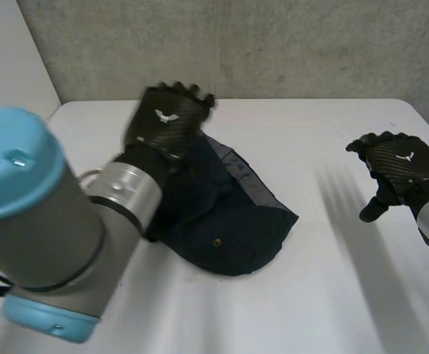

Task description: Fold the shorts.

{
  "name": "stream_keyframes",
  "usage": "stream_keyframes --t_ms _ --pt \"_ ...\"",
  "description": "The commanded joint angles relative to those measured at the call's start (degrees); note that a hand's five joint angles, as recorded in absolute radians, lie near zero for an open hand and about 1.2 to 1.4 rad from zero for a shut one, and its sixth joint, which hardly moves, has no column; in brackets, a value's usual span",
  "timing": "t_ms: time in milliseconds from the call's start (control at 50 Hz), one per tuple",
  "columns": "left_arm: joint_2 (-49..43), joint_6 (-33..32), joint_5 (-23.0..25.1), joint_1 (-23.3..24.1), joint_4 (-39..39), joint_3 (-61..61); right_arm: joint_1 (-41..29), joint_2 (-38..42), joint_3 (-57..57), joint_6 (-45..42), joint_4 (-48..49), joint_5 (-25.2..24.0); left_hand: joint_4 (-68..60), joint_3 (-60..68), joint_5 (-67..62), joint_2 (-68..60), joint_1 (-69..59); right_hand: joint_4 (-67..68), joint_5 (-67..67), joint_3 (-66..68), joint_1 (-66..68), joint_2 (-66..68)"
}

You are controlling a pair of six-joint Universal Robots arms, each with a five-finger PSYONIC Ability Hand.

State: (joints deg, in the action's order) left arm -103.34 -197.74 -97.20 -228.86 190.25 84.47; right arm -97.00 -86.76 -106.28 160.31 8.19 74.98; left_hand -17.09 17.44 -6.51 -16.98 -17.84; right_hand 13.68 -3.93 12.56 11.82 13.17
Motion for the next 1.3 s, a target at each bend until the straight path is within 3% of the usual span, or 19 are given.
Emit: stream_keyframes --t_ms 20,120,180,300,320,440,560,660,760,880,940,1060,1080,1100,1140,1260,1300 --pt "4.4 5.4 -0.4 -11.1 -0.5 4.5 -6.0 -0.6 2.4 -1.8 -2.6 -5.2 0.7 -1.0 0.1 0.5 1.4 -3.7 3.9 -2.6 -1.8 -3.2" --pt "3.3 13.0 -0.1 -17.6 -2.2 5.9 -13.8 2.2 3.4 -8.6 -2.3 -6.3 -0.2 -0.2 -0.8 -0.3 0.6 -3.7 3.9 -2.6 -1.8 -3.2" --pt "1.0 15.8 0.3 -20.8 -3.0 6.0 -18.7 8.3 6.0 -13.3 -2.3 -5.8 -0.2 -0.2 -0.8 -0.3 0.6 -3.7 3.9 -2.6 -1.8 -3.2" --pt "-7.5 16.7 1.8 -24.8 -2.8 2.6 -23.8 19.5 11.8 -19.5 -2.2 0.3 0.3 -0.7 -0.3 0.2 1.1 1.1 -0.8 2.2 2.9 1.6" --pt "-8.4 16.7 2.6 -25.1 -2.8 2.0 -23.9 20.6 12.3 -20.0 -2.0 1.5 0.3 -0.7 -0.3 0.2 1.1 5.9 -5.7 7.1 7.8 6.5" --pt "-16.9 15.1 11.2 -27.3 -3.0 -3.9 -23.5 23.1 13.0 -21.4 -1.7 5.4 2.8 -3.2 2.2 2.7 3.6 66.3 -66.0 67.4 68.1 66.8" --pt "-24.1 13.5 14.4 -27.4 -3.0 -10.1 -23.2 15.4 6.1 -22.5 -2.6 5.5 2.8 -3.2 2.3 2.7 3.6 66.3 -66.1 67.4 68.2 66.8" --pt "-28.9 13.3 16.3 -26.6 -3.0 -14.1 -21.2 7.2 -0.9 -29.2 -6.3 5.4 1.7 -2.0 1.1 1.6 2.4 66.3 -66.1 67.4 68.2 66.8" --pt "-30.0 13.3 19.1 -25.9 -3.0 -15.2 -16.8 2.8 -5.5 -36.3 -13.4 4.7 -0.7 0.3 -1.3 -0.8 0.1 66.3 -66.1 67.4 68.2 66.8" --pt "-31.2 13.1 21.3 -23.6 -2.7 -16.4 -16.5 -0.5 -8.4 -42.1 -18.6 4.2 -3.2 2.9 -3.8 -3.3 -2.5 66.3 -66.1 67.4 68.2 66.8" --pt "-31.4 13.2 21.6 -23.1 -3.0 -17.1 -16.2 -1.9 -9.4 -43.7 -20.3 3.7 -7.6 7.2 -8.2 -7.7 -6.8 66.3 -66.1 67.4 68.2 66.8" --pt "-31.2 13.2 28.4 -21.9 -3.5 -15.7 -16.0 -4.5 -9.3 -47.5 -26.0 1.1 -19.8 19.5 -20.4 -20.0 -19.1 66.3 -66.1 67.4 68.2 66.8" --pt "-31.2 13.2 29.0 -21.6 -3.7 -15.4 -15.3 -6.0 -8.1 -47.4 -27.2 0.6 -22.4 22.0 -23.0 -22.5 -21.6 39.4 -39.1 40.5 41.3 39.9" --pt "-31.0 13.1 30.0 -21.2 -4.2 -14.3 -14.8 -7.0 -6.8 -47.1 -27.4 0.3 -27.9 27.5 -28.5 -28.0 -27.1 24.1 -23.9 25.3 26.0 24.7" --pt "-30.5 13.0 30.1 -20.7 -4.9 -13.4 -13.2 -8.7 -4.8 -45.9 -26.8 -0.5 -34.6 34.3 -35.2 -34.7 -33.9 7.1 -6.8 8.2 8.9 7.6" --pt "-29.4 12.2 29.2 -19.3 -6.7 -11.0 -10.5 -10.0 6.6 -29.5 -23.0 -1.8 -60.5 60.2 -61.1 -60.6 -59.8 2.8 -2.5 3.9 4.7 3.3" --pt "-28.5 11.5 28.0 -19.3 -7.1 -10.6 -9.9 -7.7 11.4 -21.7 -22.6 -1.9 -62.9 62.6 -63.5 -63.0 -62.2 1.8 -1.5 2.9 3.6 2.3"
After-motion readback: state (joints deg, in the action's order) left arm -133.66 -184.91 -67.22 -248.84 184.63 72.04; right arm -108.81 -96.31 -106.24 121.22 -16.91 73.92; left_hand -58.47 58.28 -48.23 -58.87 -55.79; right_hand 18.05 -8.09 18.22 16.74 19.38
